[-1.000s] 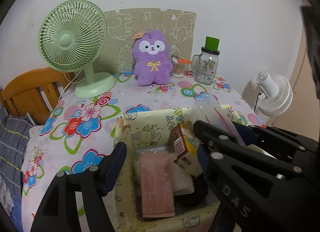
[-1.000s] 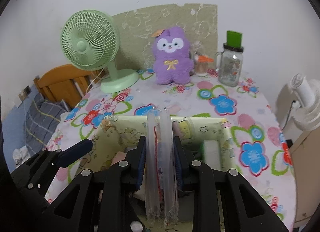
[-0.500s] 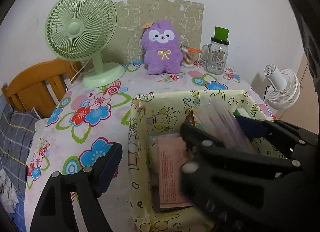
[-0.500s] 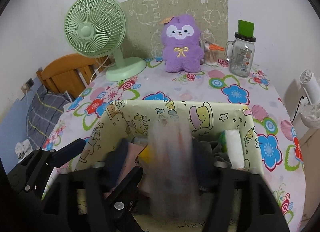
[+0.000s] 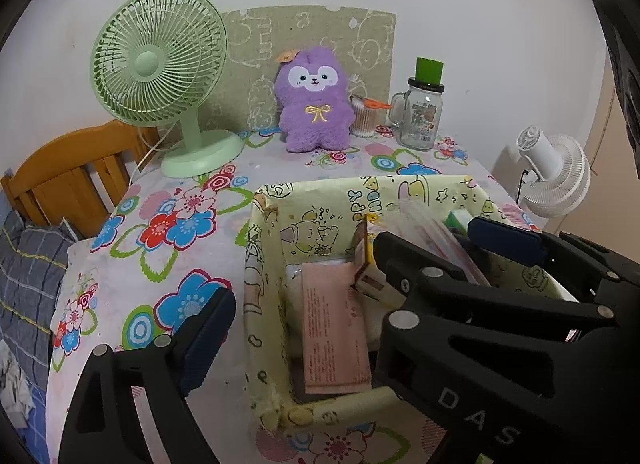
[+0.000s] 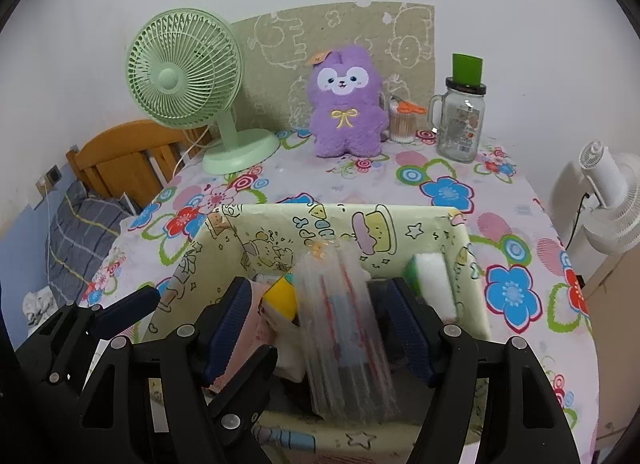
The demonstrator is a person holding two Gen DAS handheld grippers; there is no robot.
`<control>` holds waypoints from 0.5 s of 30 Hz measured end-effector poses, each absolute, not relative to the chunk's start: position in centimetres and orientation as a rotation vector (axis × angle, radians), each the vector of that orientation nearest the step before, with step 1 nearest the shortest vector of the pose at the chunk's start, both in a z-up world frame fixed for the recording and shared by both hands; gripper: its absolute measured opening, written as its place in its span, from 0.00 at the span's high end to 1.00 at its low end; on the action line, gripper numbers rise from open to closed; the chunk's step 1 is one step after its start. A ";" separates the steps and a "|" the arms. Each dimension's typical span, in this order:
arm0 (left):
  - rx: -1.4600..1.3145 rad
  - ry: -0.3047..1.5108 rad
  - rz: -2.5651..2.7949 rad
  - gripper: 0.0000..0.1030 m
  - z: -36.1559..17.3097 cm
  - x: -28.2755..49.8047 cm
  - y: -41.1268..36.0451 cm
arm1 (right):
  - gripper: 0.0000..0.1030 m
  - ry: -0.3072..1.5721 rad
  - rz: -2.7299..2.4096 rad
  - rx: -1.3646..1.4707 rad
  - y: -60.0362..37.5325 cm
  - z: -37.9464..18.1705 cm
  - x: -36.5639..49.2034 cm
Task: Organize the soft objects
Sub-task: 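Lower the pink packet and pen bag into the box and open both tools, then lift both open tools out of the box and back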
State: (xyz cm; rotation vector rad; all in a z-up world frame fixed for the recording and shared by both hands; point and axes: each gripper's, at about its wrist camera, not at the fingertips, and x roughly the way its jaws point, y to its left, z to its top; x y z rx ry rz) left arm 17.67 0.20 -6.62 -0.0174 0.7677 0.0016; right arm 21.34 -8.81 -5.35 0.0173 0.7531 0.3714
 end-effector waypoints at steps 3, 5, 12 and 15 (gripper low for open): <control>-0.012 0.762 0.006 0.10 -6.5 17.3 -0.2 | 0.26 0.748 0.356 0.020 -9.3 -5.4 20.9; -0.015 0.758 0.000 0.09 -6.4 17.1 -0.5 | 0.26 0.746 0.350 0.025 -9.7 -5.4 20.5; -0.029 0.735 0.006 0.06 -6.0 15.8 -1.2 | 0.21 0.734 0.314 0.041 -11.5 -5.4 19.3; -0.014 0.730 0.012 0.06 -6.0 15.4 -1.7 | 0.21 0.731 0.298 0.054 -12.5 -5.5 18.7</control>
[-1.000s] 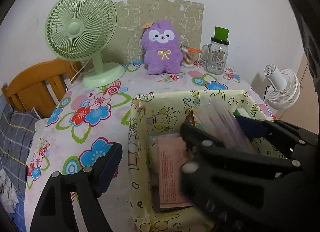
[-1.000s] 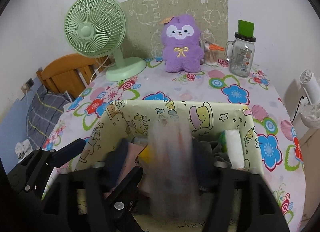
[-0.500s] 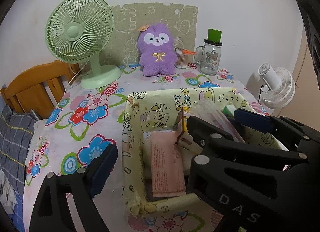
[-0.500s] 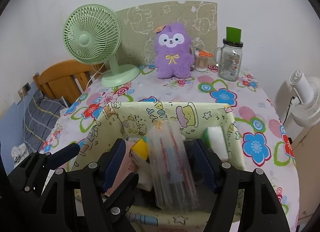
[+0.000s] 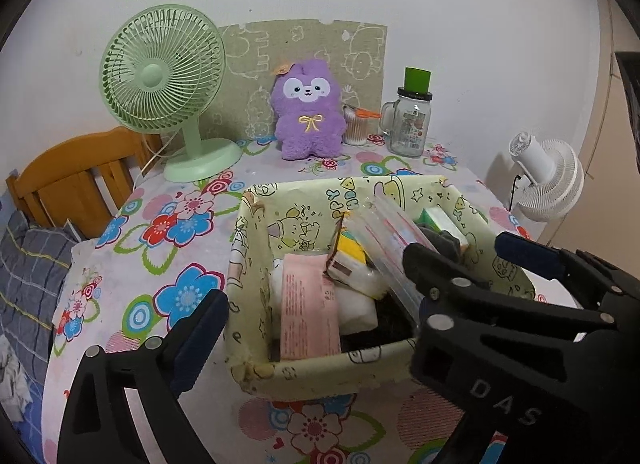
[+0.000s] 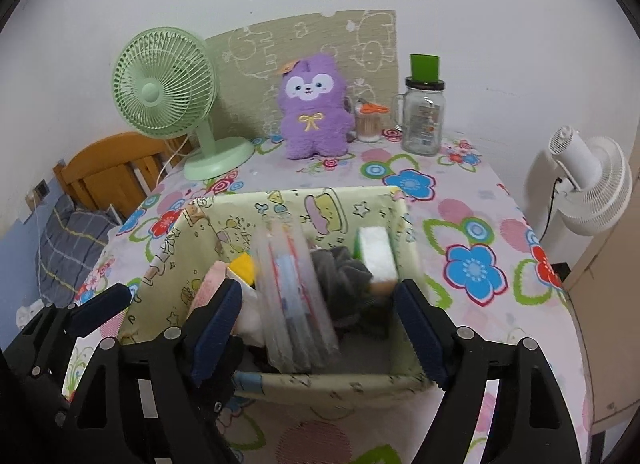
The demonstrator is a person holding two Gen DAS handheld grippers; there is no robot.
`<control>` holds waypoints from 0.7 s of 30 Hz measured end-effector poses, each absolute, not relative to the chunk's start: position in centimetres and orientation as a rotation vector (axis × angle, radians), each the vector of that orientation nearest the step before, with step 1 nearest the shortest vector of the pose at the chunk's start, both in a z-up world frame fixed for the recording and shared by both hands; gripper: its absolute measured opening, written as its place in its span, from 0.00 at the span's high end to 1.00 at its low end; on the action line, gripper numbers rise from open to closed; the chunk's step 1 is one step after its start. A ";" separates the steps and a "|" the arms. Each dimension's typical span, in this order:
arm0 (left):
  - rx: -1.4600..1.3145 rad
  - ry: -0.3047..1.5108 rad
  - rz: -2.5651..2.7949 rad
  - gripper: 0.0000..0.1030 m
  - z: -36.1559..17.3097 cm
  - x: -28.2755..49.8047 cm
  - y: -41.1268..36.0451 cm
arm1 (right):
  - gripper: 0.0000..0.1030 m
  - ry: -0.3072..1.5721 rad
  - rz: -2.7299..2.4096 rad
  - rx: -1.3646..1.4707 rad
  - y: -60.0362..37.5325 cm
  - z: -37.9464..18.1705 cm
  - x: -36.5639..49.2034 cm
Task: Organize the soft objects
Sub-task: 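Lift both open tools out of the box and back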
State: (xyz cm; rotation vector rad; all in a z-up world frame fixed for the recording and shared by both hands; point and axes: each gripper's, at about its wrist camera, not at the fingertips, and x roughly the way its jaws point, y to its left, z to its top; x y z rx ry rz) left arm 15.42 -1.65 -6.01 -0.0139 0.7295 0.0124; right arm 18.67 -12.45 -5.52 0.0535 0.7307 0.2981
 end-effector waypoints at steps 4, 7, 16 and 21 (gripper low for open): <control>-0.010 0.727 0.009 0.05 -6.1 14.8 -2.2 | 0.21 0.725 0.288 0.060 -13.2 -5.6 17.9; -0.010 0.721 0.006 0.05 -6.0 14.2 -2.5 | 0.21 0.716 0.279 0.058 -13.6 -5.4 17.2; -0.005 0.692 0.000 0.05 -5.2 12.3 -3.3 | 0.21 0.690 0.250 0.053 -14.8 -4.8 15.2; -0.004 0.677 -0.003 0.05 -4.9 11.3 -3.5 | 0.21 0.678 0.235 0.053 -15.3 -4.5 14.0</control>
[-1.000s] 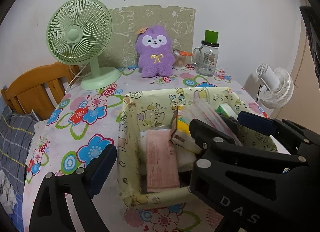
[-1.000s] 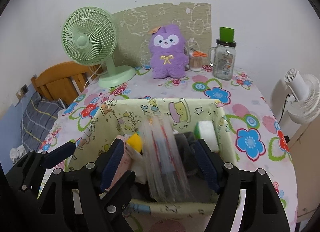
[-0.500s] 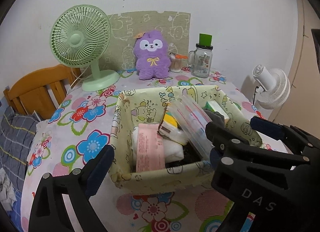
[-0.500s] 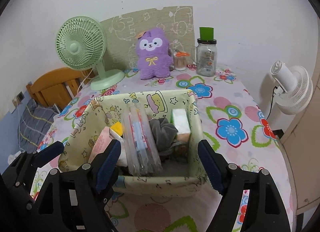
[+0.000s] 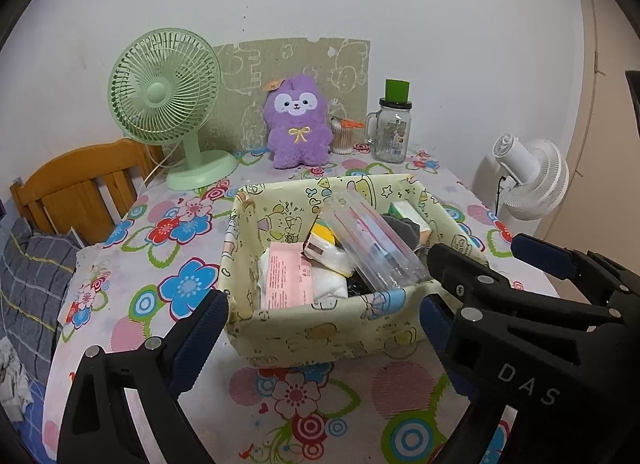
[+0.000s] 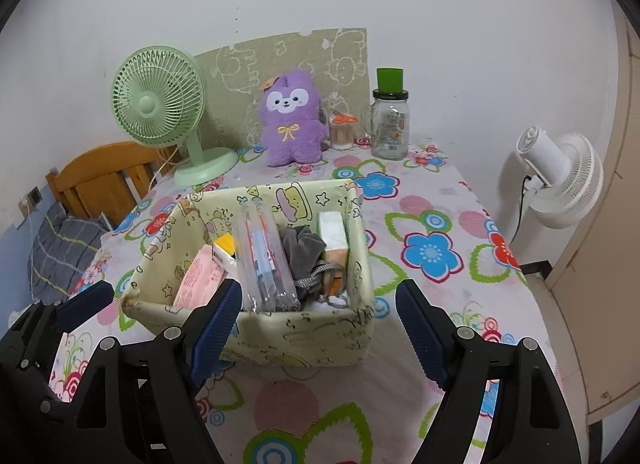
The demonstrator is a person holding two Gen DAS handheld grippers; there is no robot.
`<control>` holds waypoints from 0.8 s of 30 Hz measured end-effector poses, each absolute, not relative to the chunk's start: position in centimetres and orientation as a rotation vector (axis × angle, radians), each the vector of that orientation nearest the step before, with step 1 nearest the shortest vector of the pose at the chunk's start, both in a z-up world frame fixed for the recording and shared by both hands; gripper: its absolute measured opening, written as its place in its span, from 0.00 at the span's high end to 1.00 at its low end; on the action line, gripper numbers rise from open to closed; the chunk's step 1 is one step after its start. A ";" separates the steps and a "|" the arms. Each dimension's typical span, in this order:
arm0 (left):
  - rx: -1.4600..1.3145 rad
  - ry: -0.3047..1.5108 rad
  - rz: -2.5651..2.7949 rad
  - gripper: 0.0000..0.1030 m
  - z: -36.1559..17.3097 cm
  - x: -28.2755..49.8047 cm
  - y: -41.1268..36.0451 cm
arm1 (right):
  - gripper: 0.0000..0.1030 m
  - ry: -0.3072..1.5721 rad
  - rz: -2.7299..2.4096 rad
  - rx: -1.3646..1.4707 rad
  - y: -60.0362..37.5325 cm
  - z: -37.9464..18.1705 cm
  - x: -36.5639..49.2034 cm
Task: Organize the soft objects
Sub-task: 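Lift both open tools out of the box and back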
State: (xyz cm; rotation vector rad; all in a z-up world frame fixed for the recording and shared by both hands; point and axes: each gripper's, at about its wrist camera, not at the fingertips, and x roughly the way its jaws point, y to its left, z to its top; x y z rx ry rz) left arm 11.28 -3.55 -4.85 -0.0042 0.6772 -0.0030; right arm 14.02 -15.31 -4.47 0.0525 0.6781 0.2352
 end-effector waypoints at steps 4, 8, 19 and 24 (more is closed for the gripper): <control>-0.003 0.663 -0.001 0.05 -4.5 10.4 -3.6 | 0.21 0.664 0.232 0.055 -15.6 -4.1 13.1; -0.003 0.649 0.007 0.05 -4.1 9.6 -3.5 | 0.21 0.646 0.224 0.053 -15.9 -3.6 11.9; -0.003 0.604 0.025 0.04 -3.0 6.5 -3.4 | 0.16 0.590 0.216 0.054 -16.9 -2.4 8.7; -0.004 0.585 0.034 0.03 -2.4 5.4 -3.3 | 0.16 0.566 0.207 0.057 -17.4 -1.8 7.4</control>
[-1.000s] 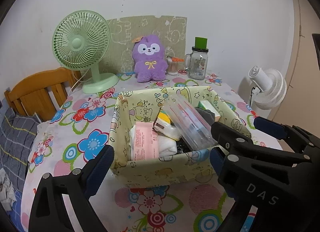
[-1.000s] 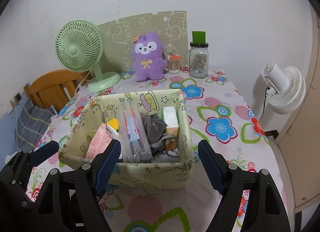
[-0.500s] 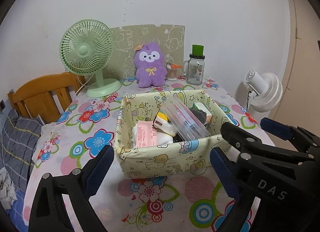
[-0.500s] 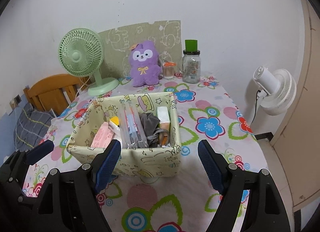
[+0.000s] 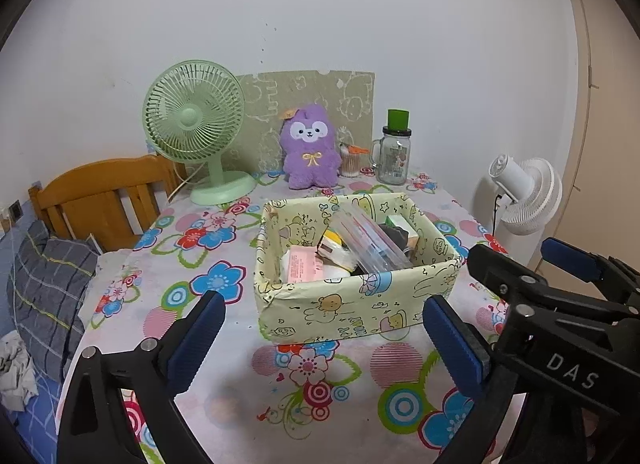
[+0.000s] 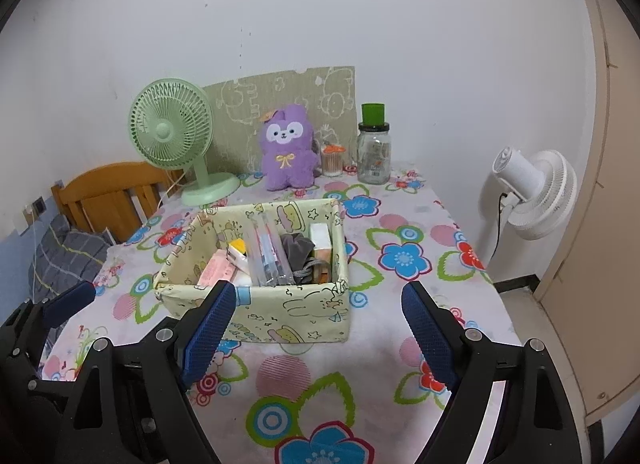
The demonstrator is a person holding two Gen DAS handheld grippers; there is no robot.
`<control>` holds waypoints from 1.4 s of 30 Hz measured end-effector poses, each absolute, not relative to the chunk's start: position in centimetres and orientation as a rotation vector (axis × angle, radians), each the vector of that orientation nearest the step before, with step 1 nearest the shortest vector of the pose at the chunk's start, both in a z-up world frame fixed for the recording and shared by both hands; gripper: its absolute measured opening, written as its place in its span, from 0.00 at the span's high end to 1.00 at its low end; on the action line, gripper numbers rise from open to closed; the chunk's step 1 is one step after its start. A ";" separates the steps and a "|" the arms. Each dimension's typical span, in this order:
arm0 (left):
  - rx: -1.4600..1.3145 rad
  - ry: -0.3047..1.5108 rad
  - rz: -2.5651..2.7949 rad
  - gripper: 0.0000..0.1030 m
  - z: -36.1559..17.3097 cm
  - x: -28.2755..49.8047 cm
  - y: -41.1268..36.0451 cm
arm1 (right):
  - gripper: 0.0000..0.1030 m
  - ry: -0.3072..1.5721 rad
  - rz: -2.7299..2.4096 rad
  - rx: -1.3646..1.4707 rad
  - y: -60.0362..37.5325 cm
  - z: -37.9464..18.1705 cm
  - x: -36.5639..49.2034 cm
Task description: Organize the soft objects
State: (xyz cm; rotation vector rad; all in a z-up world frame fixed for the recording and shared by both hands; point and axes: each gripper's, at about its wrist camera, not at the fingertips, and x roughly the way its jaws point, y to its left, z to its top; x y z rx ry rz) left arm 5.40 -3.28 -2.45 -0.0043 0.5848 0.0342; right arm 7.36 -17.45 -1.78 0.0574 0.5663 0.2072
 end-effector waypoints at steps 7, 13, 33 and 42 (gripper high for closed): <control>-0.004 0.555 0.032 0.02 -1.5 4.1 -3.4 | 0.15 0.533 0.183 0.062 -18.2 -0.9 5.8; -0.015 0.526 0.039 0.01 -0.6 3.0 -2.8 | 0.15 0.486 0.151 0.059 -19.1 0.2 4.3; -0.028 0.449 0.028 0.00 1.3 1.5 -1.9 | 0.09 0.422 0.126 0.069 -20.0 1.7 2.3; -0.033 0.444 0.027 0.00 1.4 1.4 -1.6 | 0.09 0.414 0.136 0.060 -19.4 1.9 2.4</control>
